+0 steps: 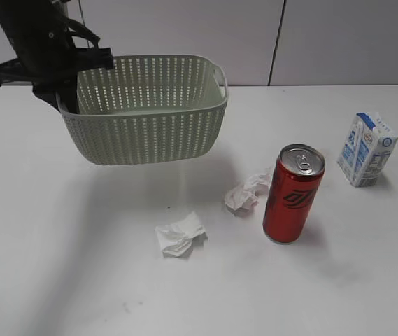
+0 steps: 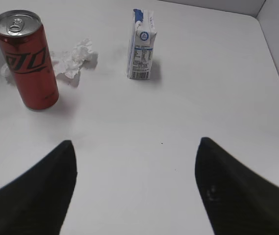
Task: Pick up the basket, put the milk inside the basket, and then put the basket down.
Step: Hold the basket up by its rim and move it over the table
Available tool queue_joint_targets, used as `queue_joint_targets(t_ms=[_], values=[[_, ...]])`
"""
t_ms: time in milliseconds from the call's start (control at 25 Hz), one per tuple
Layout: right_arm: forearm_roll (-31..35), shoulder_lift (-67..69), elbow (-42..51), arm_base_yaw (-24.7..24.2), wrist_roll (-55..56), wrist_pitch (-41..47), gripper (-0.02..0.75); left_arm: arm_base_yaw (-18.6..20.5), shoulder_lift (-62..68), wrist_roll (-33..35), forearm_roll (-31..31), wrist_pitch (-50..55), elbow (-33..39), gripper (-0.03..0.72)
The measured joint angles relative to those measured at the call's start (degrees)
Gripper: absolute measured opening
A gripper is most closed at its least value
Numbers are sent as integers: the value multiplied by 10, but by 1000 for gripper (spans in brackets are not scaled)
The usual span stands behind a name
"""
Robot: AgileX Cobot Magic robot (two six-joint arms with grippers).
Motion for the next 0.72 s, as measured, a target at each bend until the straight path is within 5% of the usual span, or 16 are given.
queue_joint_targets(t_ms=[240,720], values=[[0,0,0,0,0,0,590,-41,-72,-2,3,12,72,-1],[0,0,0,0,0,-1,590,-151,-241,-121,51,-99,320,-1]])
